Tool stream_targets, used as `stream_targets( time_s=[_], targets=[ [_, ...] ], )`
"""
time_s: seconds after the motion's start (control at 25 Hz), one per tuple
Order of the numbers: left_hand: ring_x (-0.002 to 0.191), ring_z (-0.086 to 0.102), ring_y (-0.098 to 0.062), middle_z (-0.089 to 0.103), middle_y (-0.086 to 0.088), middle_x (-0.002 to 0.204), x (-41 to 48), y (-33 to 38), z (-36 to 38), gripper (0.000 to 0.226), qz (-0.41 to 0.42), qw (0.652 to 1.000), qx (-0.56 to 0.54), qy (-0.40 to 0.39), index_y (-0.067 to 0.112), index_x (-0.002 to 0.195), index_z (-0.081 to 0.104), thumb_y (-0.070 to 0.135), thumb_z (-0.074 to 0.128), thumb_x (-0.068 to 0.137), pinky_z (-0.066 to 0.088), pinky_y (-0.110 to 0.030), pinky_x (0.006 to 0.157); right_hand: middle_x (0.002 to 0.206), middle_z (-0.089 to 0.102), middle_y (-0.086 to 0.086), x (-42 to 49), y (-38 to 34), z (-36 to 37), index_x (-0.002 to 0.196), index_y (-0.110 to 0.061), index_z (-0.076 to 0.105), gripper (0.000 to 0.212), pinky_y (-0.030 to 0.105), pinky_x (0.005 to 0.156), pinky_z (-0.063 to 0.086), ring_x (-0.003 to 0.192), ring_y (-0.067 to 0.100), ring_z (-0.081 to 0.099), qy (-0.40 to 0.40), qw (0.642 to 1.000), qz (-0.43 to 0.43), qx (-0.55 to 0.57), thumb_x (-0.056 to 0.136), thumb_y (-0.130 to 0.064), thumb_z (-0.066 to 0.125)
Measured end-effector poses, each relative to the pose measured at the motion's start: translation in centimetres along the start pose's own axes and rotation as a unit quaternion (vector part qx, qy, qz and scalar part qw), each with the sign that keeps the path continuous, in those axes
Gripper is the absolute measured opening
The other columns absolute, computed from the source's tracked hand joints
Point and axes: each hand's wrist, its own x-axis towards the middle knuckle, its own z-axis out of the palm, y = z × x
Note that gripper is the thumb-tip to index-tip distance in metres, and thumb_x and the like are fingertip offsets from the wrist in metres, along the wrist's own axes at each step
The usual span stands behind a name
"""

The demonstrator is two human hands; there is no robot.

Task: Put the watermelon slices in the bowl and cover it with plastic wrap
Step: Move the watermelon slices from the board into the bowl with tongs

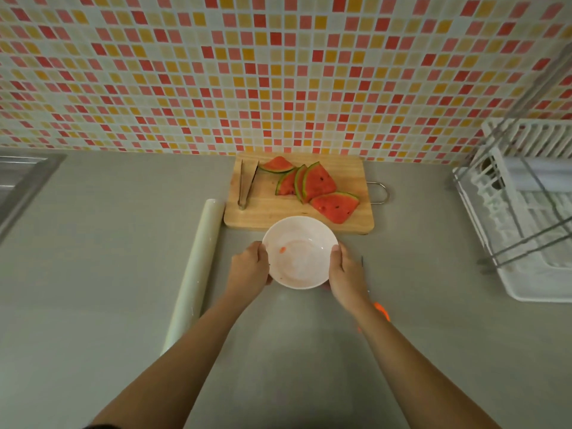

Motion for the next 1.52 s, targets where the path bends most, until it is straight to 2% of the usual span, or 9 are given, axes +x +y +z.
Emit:
stream_targets(
  time_s=[0.2, 0.36, 0.48, 0.6, 0.72, 0.92, 1.16, 1.28, 1.52],
  targets=[
    [0.070, 0.066, -0.035, 0.067, -0.015, 0.069, 0.8, -0.5, -0.5, 0.033, 0.001, 1.000, 0.009, -0.021, 0.002, 0.092, 0.060, 0.020, 0.034, 0.098, 0.055, -0.042, 0.070, 0.077, 0.057, -0.020, 0.4, 0.7, 0.4, 0.113, -0.029, 0.057, 0.036, 0.007, 0.061, 0.036, 0.076, -0.008, 0.055, 0.019, 1.000, 0.002, -0.004, 0.094, -0.039, 0.027],
    [0.089, 0.059, -0.043, 0.064, -0.025, 0.096, 5.6, 0.7, -2.8, 0.032, 0.071, 0.980, 0.172, 0.075, -0.002, 0.106, 0.060, 0.022, 0.043, 0.097, 0.046, -0.044, 0.077, 0.079, 0.056, -0.025, 0.5, 0.6, 0.4, 0.110, -0.030, 0.057, 0.035, 0.005, 0.062, 0.036, 0.078, -0.024, 0.050, 0.022, 1.000, 0.000, -0.007, 0.093, -0.039, 0.028],
    [0.097, 0.058, -0.040, 0.059, -0.024, 0.109, 11.5, 2.3, -3.8, 0.029, 0.066, 0.950, 0.297, 0.074, -0.005, 0.114, 0.055, 0.013, 0.045, 0.093, 0.044, -0.042, 0.079, 0.084, 0.058, -0.020, 0.4, 0.7, 0.4, 0.112, -0.028, 0.057, 0.032, 0.003, 0.067, 0.036, 0.082, -0.012, 0.055, 0.016, 1.000, -0.004, 0.004, 0.097, -0.035, 0.030],
    [0.102, 0.058, -0.034, 0.060, -0.020, 0.113, 14.8, 3.2, -3.1, 0.028, 0.035, 0.920, 0.389, 0.025, -0.002, 0.112, 0.059, 0.009, 0.038, 0.097, 0.043, -0.035, 0.077, 0.090, 0.061, -0.014, 0.4, 0.8, 0.4, 0.111, -0.030, 0.057, 0.031, 0.024, 0.073, 0.045, 0.086, 0.008, 0.058, 0.010, 1.000, 0.004, 0.024, 0.096, -0.036, 0.030],
    [0.103, 0.061, -0.032, 0.063, -0.019, 0.113, 15.7, 3.4, -2.4, 0.027, 0.006, 0.912, 0.409, 0.009, -0.001, 0.111, 0.062, 0.004, 0.040, 0.096, 0.049, -0.035, 0.076, 0.089, 0.060, -0.020, 0.5, 0.6, 0.3, 0.112, -0.032, 0.057, 0.032, 0.014, 0.070, 0.041, 0.085, 0.004, 0.058, 0.005, 1.000, -0.004, 0.024, 0.096, -0.036, 0.029],
    [0.099, 0.059, -0.032, 0.060, -0.019, 0.109, 15.5, 4.5, -3.3, 0.027, -0.003, 0.932, 0.360, 0.037, -0.004, 0.116, 0.057, 0.007, 0.041, 0.097, 0.046, -0.035, 0.071, 0.094, 0.065, -0.005, 0.6, 0.5, 0.3, 0.117, -0.026, 0.056, 0.033, 0.035, 0.078, 0.051, 0.087, 0.011, 0.060, 0.002, 1.000, 0.009, 0.022, 0.098, -0.031, 0.030],
    [0.063, 0.047, -0.012, 0.062, 0.004, 0.079, 12.4, 4.9, -7.3, 0.028, 0.019, 0.996, 0.004, -0.088, 0.018, 0.103, 0.057, 0.040, 0.040, 0.095, 0.039, -0.025, 0.057, 0.090, 0.064, -0.013, 0.3, 0.2, 0.2, 0.115, -0.029, 0.056, 0.035, 0.035, 0.075, 0.052, 0.086, 0.002, 0.060, -0.003, 1.000, 0.016, 0.024, 0.096, -0.037, 0.028],
    [0.060, 0.046, -0.013, 0.064, 0.008, 0.075, 12.1, 5.1, -7.7, 0.030, 0.027, 0.990, 0.025, -0.137, 0.028, 0.090, 0.066, 0.052, 0.049, 0.091, 0.041, -0.023, 0.054, 0.090, 0.065, -0.012, 0.3, 0.0, 0.1, 0.112, -0.032, 0.056, 0.033, 0.048, 0.074, 0.056, 0.087, 0.010, 0.062, -0.012, 0.999, 0.032, 0.038, 0.094, -0.038, 0.029],
    [0.059, 0.048, -0.013, 0.068, 0.005, 0.078, 13.6, 5.9, -5.2, 0.030, -0.001, 0.985, 0.087, -0.146, 0.018, 0.090, 0.069, 0.045, 0.057, 0.090, 0.042, -0.022, 0.053, 0.086, 0.062, -0.014, 0.5, -0.1, 0.0, 0.117, -0.027, 0.056, 0.034, 0.043, 0.075, 0.055, 0.083, 0.006, 0.060, -0.010, 1.000, 0.026, 0.015, 0.097, -0.034, 0.030]
  ],
)
